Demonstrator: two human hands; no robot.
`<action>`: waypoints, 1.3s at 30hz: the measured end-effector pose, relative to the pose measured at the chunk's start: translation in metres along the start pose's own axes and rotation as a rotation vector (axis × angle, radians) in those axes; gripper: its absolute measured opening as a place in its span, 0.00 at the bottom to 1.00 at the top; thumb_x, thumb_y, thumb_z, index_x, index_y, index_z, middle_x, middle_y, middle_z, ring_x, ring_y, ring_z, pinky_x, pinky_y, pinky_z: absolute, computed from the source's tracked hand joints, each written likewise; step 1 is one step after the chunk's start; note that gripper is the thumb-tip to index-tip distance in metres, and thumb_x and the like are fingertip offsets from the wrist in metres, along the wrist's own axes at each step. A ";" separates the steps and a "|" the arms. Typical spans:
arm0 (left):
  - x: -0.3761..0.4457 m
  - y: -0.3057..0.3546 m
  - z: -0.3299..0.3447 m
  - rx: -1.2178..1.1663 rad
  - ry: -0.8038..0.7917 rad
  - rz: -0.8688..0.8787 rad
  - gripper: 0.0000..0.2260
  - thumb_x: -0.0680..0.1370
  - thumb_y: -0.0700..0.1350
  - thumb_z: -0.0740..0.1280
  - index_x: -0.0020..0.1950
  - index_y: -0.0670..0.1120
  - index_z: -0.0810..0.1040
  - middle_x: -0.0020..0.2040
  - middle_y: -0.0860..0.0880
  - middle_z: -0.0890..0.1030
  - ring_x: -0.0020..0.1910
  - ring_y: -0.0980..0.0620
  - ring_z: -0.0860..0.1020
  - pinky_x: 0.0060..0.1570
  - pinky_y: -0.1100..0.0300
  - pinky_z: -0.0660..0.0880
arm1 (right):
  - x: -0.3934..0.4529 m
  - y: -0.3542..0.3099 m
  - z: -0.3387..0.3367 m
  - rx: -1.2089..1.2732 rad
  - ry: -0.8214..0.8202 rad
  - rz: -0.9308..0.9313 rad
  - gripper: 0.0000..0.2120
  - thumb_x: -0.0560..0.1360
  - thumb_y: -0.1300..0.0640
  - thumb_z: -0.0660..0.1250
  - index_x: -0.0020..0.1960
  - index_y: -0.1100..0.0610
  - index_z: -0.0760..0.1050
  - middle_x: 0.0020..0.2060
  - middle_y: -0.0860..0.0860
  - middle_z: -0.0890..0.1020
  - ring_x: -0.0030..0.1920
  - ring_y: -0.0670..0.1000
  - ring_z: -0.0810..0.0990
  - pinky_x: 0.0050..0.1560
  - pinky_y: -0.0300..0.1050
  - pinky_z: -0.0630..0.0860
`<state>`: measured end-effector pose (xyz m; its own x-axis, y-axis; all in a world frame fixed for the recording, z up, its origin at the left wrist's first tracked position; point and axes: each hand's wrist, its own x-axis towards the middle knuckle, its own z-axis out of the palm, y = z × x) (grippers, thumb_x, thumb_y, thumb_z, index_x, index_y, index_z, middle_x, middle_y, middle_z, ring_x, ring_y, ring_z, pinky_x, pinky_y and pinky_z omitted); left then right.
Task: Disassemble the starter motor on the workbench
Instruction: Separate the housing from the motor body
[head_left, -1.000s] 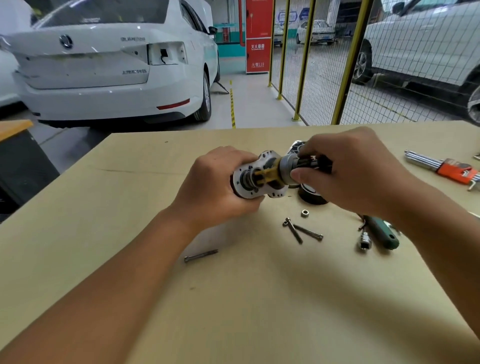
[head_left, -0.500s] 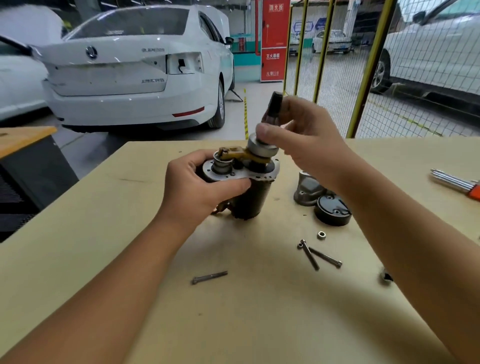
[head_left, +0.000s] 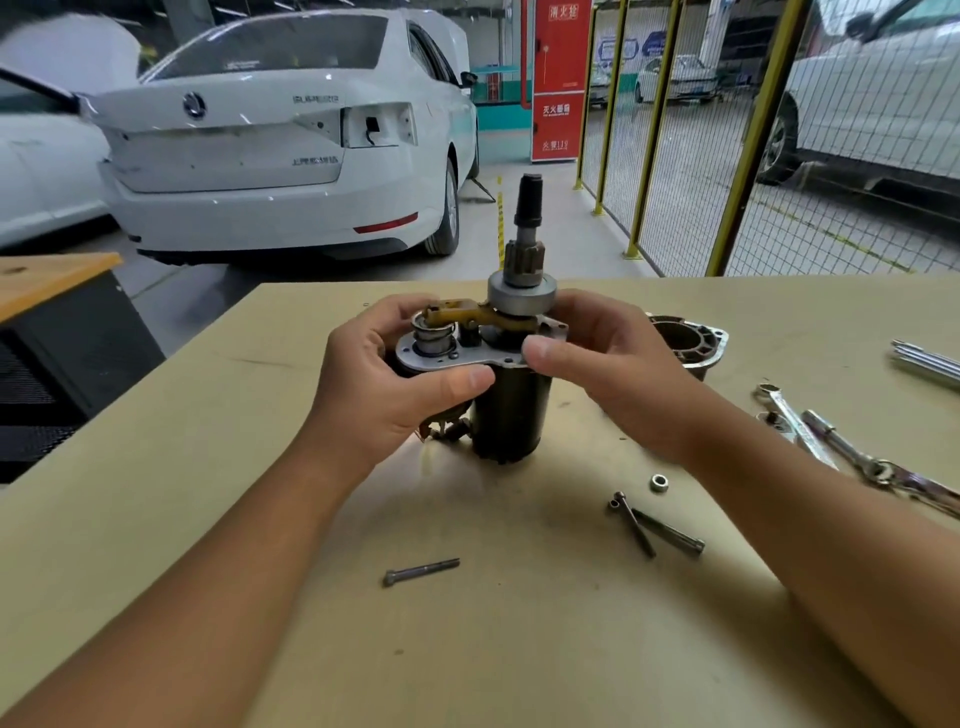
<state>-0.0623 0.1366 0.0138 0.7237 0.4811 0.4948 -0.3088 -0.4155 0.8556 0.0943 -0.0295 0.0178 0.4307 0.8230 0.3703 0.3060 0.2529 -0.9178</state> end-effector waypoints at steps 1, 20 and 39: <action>-0.001 0.000 0.000 0.009 0.029 0.002 0.25 0.64 0.44 0.83 0.58 0.49 0.80 0.51 0.52 0.88 0.50 0.50 0.87 0.47 0.57 0.84 | 0.000 0.001 0.000 0.011 0.008 0.013 0.19 0.75 0.55 0.73 0.65 0.55 0.79 0.61 0.54 0.84 0.64 0.56 0.81 0.71 0.63 0.72; 0.002 0.012 0.013 0.094 0.075 0.019 0.09 0.74 0.45 0.73 0.53 0.51 0.86 0.44 0.54 0.86 0.46 0.56 0.84 0.45 0.63 0.82 | -0.003 -0.003 0.005 0.112 0.077 0.140 0.14 0.73 0.58 0.71 0.59 0.53 0.78 0.59 0.60 0.83 0.62 0.60 0.82 0.70 0.63 0.72; -0.002 0.010 0.005 0.070 -0.064 -0.038 0.16 0.73 0.43 0.74 0.60 0.45 0.80 0.48 0.45 0.84 0.49 0.50 0.83 0.52 0.41 0.82 | -0.001 -0.015 -0.001 -0.043 0.024 0.175 0.16 0.72 0.54 0.72 0.59 0.51 0.79 0.55 0.58 0.85 0.58 0.61 0.83 0.67 0.67 0.73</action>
<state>-0.0636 0.1275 0.0210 0.7729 0.4477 0.4496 -0.2383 -0.4519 0.8596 0.0902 -0.0350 0.0313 0.5008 0.8400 0.2088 0.2600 0.0841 -0.9619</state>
